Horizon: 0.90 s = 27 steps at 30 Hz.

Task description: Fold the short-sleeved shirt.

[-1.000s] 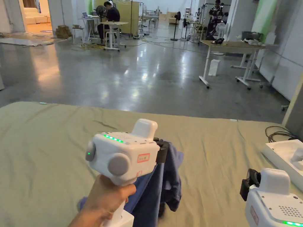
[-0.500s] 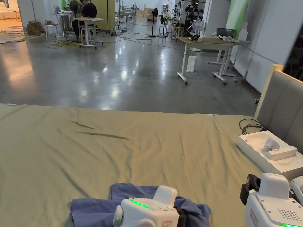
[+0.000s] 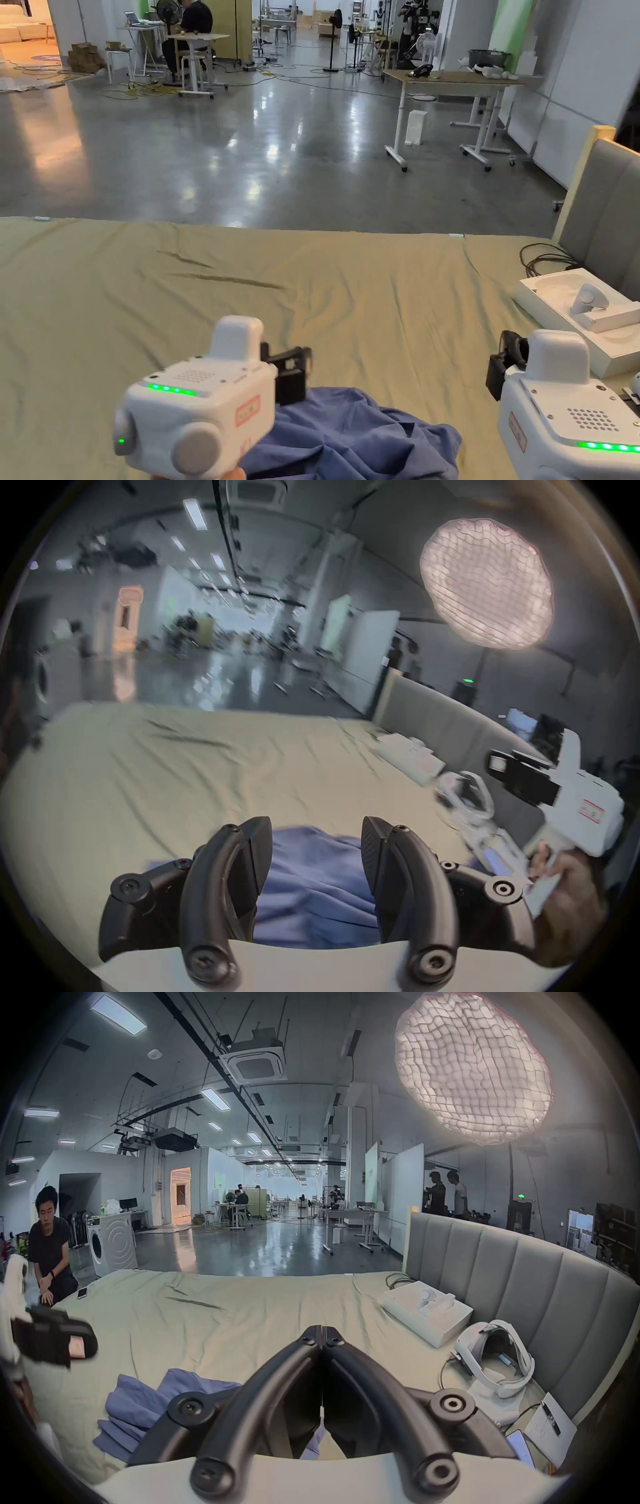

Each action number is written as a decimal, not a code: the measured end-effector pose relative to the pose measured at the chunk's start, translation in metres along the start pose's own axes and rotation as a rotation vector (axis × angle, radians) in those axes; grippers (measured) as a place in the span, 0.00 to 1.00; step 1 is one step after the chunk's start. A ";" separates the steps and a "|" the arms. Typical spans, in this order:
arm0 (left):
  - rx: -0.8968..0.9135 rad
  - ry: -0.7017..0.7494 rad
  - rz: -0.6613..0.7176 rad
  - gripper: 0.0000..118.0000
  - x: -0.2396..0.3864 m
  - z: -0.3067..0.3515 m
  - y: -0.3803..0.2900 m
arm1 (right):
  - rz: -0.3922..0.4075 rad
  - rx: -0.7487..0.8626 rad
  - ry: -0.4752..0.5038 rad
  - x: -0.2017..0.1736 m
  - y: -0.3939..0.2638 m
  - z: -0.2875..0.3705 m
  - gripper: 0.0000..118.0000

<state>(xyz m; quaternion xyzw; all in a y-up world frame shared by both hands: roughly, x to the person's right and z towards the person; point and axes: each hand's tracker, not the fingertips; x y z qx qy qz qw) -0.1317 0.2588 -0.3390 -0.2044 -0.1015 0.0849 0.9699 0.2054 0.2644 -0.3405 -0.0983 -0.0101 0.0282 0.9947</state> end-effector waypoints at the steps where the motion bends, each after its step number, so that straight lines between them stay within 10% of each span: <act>1: 0.035 0.061 -0.020 0.48 -0.008 0.006 0.004 | 0.001 0.009 0.005 -0.003 0.001 -0.001 0.00; 4: 0.094 0.163 -0.066 0.47 -0.027 0.021 0.010 | 0.011 0.030 0.020 -0.015 0.004 -0.001 0.00; 7: 0.142 0.251 -0.101 0.10 -0.040 0.032 0.009 | 0.006 0.055 0.036 -0.026 0.005 0.000 0.00; 10: 0.155 0.283 -0.079 0.01 -0.050 0.040 0.003 | 0.007 0.065 0.049 -0.037 0.006 0.001 0.00; 27: -0.198 0.224 0.116 0.00 -0.142 -0.042 -0.039 | 0.042 0.044 0.082 -0.045 -0.002 -0.013 0.00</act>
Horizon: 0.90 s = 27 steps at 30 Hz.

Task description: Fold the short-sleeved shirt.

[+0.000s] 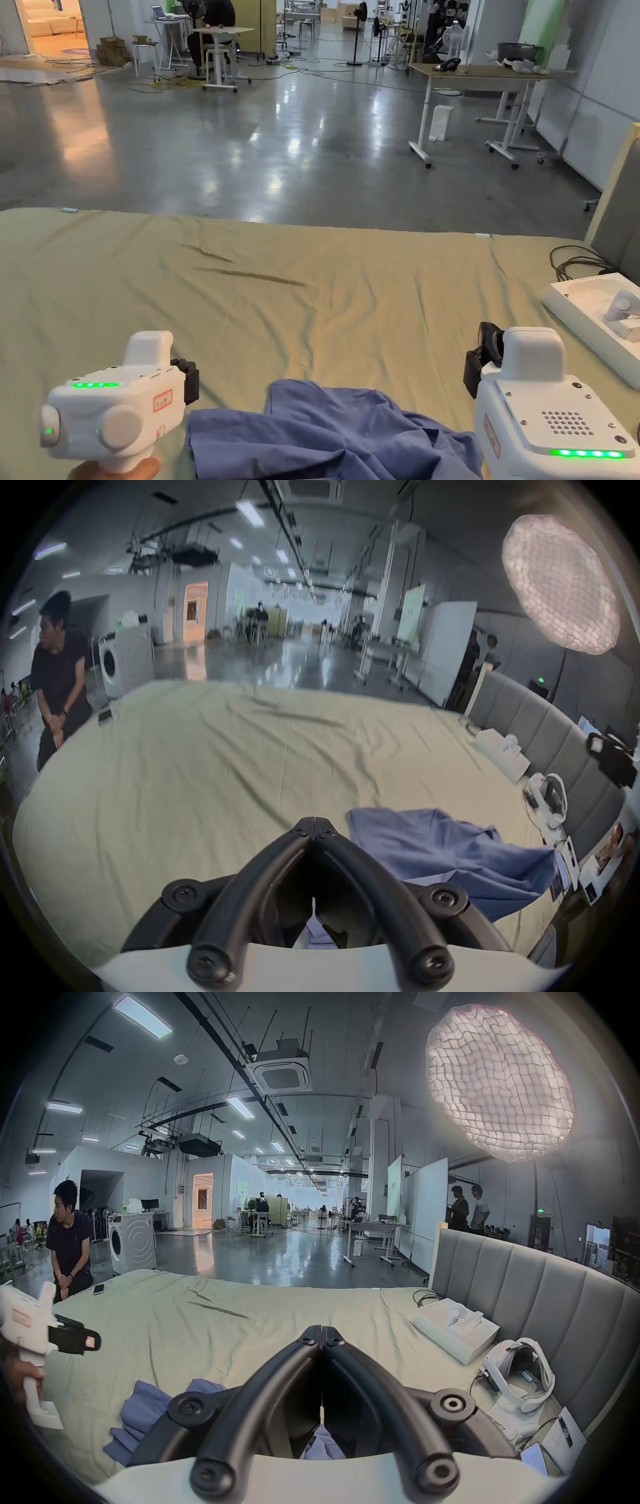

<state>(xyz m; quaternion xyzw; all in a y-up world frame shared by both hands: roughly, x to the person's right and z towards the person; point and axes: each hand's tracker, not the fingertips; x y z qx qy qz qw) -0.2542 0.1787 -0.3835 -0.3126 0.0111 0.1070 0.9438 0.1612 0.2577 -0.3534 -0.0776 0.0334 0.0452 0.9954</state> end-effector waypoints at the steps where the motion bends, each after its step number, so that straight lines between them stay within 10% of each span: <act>1: -0.060 0.007 -0.002 0.00 -0.005 -0.017 0.003 | 0.002 -0.007 -0.002 0.002 -0.002 -0.002 0.00; 3: -0.166 0.010 0.017 0.05 -0.014 -0.048 0.007 | 0.007 -0.022 -0.008 0.007 -0.005 -0.007 0.00; 7: -0.298 -0.033 0.109 0.51 -0.029 -0.091 0.006 | 0.013 -0.059 -0.025 0.017 -0.015 -0.019 0.00; 11: -0.387 0.029 0.082 0.60 -0.034 -0.132 -0.004 | 0.025 -0.098 -0.046 0.027 -0.026 -0.029 0.00; 20: -0.409 0.186 -0.175 0.50 0.005 -0.150 -0.034 | 0.032 -0.179 -0.071 0.042 -0.046 -0.045 0.00; 24: -0.414 0.169 -0.252 0.12 0.025 -0.149 -0.040 | 0.037 -0.222 -0.059 0.044 -0.053 -0.057 0.00; 27: -0.404 0.146 -0.231 0.05 0.019 -0.143 -0.037 | 0.053 -0.318 -0.023 0.047 -0.060 -0.074 0.00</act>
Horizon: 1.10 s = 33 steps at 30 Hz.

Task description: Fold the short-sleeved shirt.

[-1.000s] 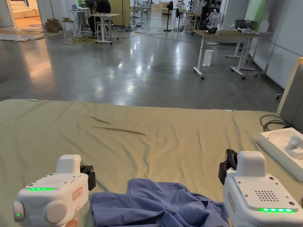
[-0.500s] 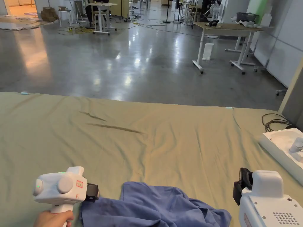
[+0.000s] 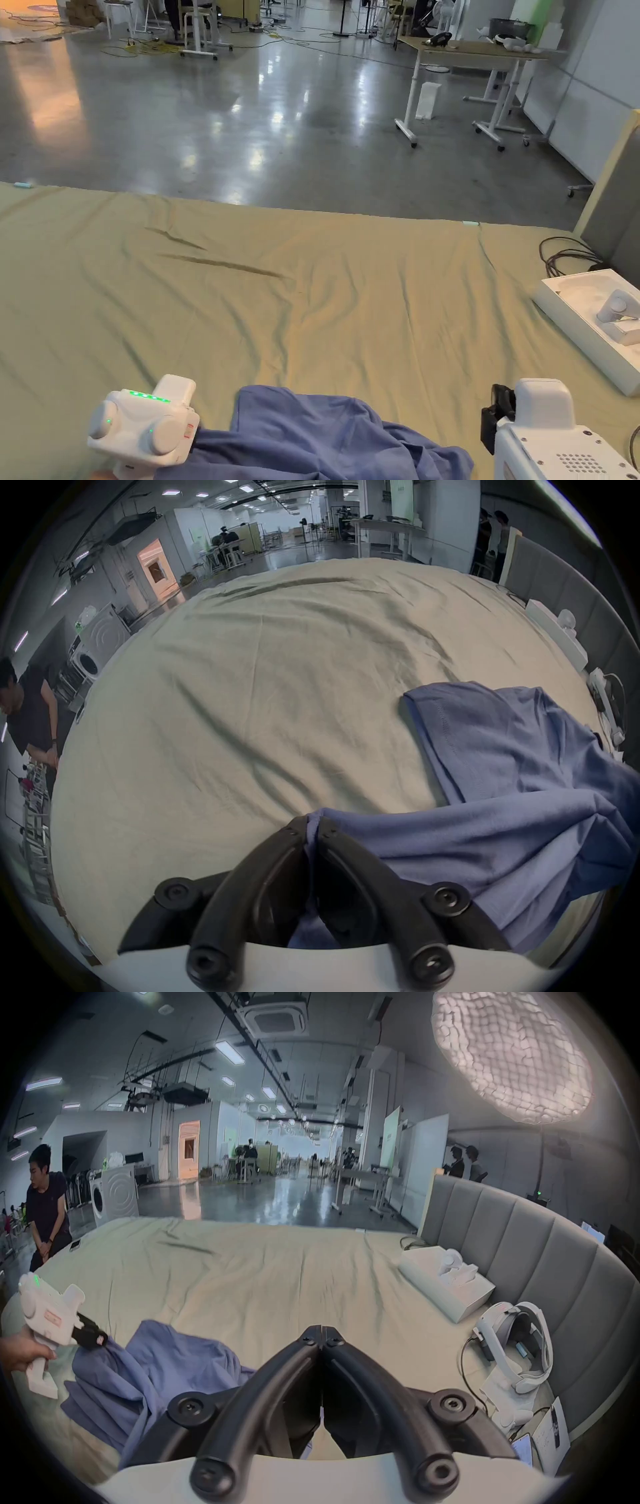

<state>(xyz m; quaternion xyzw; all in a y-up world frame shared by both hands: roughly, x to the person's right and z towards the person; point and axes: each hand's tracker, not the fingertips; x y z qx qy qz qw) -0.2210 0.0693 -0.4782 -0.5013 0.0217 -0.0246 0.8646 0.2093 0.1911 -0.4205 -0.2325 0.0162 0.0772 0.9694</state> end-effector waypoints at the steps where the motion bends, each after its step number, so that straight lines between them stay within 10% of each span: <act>1: 0.019 -0.047 0.038 0.05 -0.007 0.007 0.000 | 0.003 -0.031 0.022 0.002 0.000 -0.008 0.00; 4: 0.110 -0.062 0.068 0.04 -0.018 0.037 0.000 | 0.010 -0.167 0.059 0.009 -0.004 -0.038 0.06; 10: 0.205 -0.083 0.076 0.04 -0.029 0.081 -0.005 | 0.009 -0.476 0.141 0.010 -0.029 -0.103 0.58; 17: 0.234 -0.066 0.092 0.04 -0.027 0.089 -0.016 | 0.048 -0.651 0.187 -0.010 -0.064 -0.148 0.45; 21: 0.217 -0.067 0.110 0.04 -0.028 0.083 -0.023 | 0.039 -0.601 0.163 -0.014 -0.064 -0.142 0.06; 33: 0.295 -0.077 0.117 0.04 -0.040 0.125 -0.015 | -0.111 -0.328 0.234 0.011 -0.010 -0.071 0.04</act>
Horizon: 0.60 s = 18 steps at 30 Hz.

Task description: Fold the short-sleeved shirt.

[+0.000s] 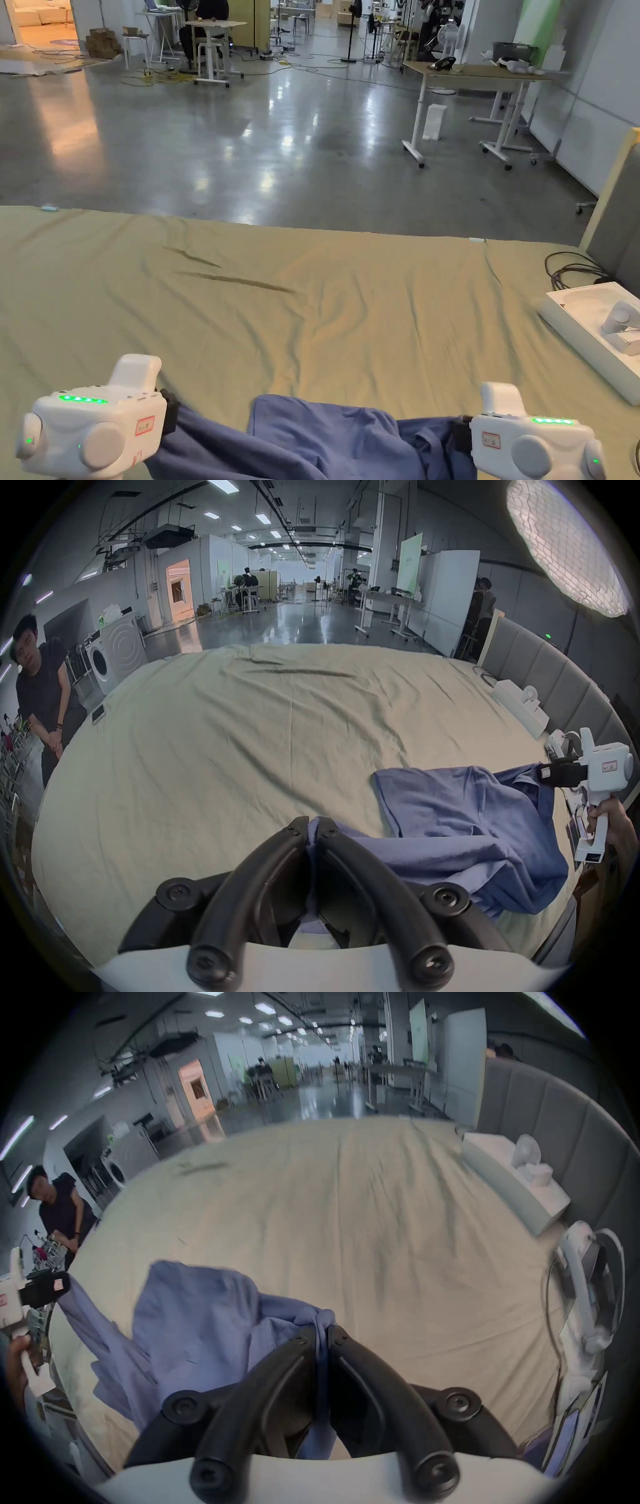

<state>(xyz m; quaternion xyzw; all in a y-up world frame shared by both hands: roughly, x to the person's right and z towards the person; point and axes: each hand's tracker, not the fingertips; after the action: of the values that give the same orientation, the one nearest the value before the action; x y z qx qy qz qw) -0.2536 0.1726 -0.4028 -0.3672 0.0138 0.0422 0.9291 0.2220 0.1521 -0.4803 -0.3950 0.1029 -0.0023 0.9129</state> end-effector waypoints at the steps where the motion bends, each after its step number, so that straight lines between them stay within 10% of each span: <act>1: 0.016 0.000 -0.005 0.04 0.000 0.005 0.004 | 0.017 0.051 -0.015 -0.002 0.005 0.012 0.03; 18: 0.283 0.104 0.018 0.04 -0.060 0.128 0.119 | 0.060 0.504 -0.170 -0.002 0.128 0.178 0.03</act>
<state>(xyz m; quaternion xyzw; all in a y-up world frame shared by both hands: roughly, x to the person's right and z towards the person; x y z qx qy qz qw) -0.3244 0.3426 -0.3875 -0.2341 0.0711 0.0291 0.9692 0.2438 0.3683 -0.4534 -0.1509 0.0337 0.0325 0.9874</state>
